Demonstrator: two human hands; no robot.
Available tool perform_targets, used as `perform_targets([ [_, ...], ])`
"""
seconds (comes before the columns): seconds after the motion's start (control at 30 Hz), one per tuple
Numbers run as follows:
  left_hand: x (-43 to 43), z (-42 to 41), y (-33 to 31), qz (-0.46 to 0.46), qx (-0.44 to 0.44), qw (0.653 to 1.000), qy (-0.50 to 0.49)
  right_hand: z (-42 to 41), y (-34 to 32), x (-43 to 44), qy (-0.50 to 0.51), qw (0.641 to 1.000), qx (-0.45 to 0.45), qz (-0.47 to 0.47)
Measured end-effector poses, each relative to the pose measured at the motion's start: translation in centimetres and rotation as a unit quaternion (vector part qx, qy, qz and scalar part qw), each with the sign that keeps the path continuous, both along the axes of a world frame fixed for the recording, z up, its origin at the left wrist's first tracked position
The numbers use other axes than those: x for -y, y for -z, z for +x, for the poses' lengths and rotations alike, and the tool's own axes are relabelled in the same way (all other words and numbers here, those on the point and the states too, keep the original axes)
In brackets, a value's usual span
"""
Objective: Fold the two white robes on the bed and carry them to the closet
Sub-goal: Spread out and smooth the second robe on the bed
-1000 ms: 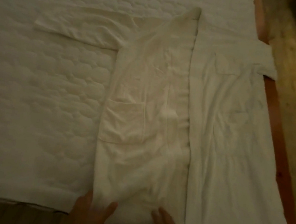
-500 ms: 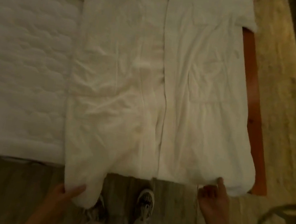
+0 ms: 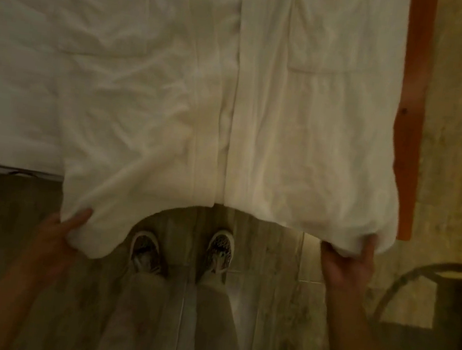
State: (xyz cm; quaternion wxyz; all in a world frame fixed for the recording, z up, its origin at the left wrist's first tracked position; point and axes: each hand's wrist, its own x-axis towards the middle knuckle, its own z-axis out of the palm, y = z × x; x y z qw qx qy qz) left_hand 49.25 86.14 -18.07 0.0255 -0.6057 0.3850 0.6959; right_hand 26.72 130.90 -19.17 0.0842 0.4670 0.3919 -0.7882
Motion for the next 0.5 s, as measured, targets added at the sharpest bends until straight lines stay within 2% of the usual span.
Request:
perform_targets([
  [0.1,-1.7,0.1,-2.0,-0.022,0.021,0.999,-0.011,2.7,-1.1,-2.7,-0.056,0.998,0.0,-0.003],
  [0.23,-3.2,-0.2,-3.7,-0.041,0.049,0.998,-0.01,4.4,-2.9,-5.7,-0.072,0.997,0.027,0.014],
  [0.5,-0.3,1.8,-3.1,-0.003,0.032,0.998,0.053,-0.1,-4.5,-3.4,-0.188,0.98,-0.012,0.071],
])
